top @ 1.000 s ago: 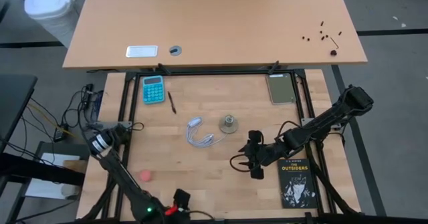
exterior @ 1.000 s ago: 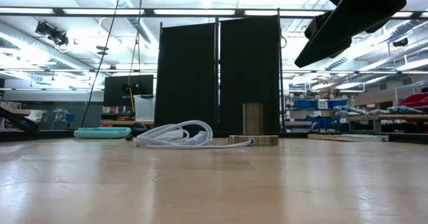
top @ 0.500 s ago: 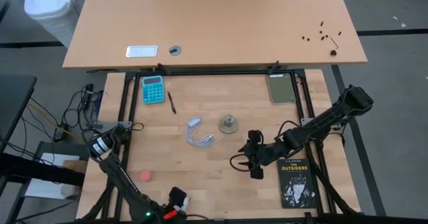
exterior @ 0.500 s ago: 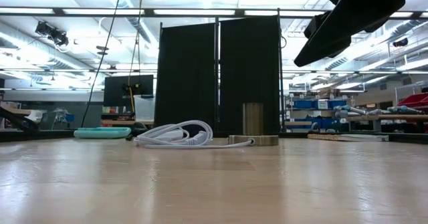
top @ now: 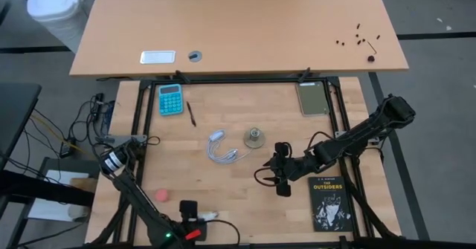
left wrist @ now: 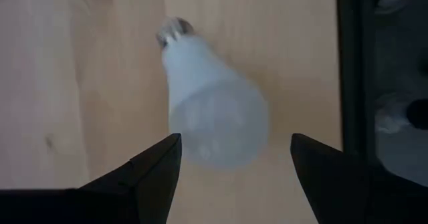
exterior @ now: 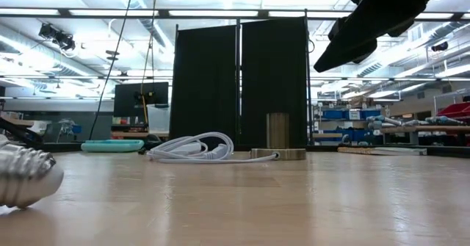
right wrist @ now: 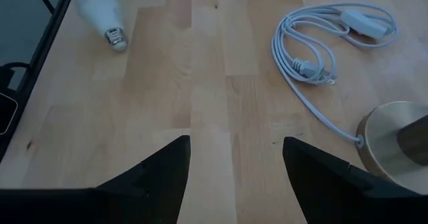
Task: Screw lightbulb
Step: Insert the white lightbulb into the desk lamp
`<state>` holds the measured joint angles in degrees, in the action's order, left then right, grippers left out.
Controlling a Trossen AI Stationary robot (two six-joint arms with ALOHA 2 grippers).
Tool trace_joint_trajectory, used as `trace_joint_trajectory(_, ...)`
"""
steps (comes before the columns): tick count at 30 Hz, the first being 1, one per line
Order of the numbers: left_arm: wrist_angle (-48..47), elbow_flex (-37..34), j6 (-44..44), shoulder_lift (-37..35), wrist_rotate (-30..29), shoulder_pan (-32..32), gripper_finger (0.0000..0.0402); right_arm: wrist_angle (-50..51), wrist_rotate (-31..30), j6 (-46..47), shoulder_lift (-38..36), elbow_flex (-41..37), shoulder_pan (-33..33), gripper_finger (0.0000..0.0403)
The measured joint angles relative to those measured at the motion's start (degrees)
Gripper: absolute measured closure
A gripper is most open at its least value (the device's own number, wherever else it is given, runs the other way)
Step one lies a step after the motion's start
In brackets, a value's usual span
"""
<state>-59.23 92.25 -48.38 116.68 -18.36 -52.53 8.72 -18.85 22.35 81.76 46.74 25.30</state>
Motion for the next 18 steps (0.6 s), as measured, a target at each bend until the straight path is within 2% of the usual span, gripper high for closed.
trace_joint_trajectory(9, 0.16, 0.0, -10.42, 0.0, -1.75, 2.42, 0.0117, -0.1, 0.02, -0.09, -0.02, 0.0, 0.0, 0.0154)
trace_joint_trajectory(15, -0.54, 0.0, -9.83, 0.0, -0.91, 5.05, 0.0117, -0.09, 0.04, -0.9, -0.02, 0.0, 0.0, 0.0154)
trace_joint_trajectory(18, -0.71, 0.0, -9.64, 0.0, 1.81, 6.13, 0.0117, -0.08, 0.04, -0.77, -0.02, 0.0, 0.09, 0.0154)
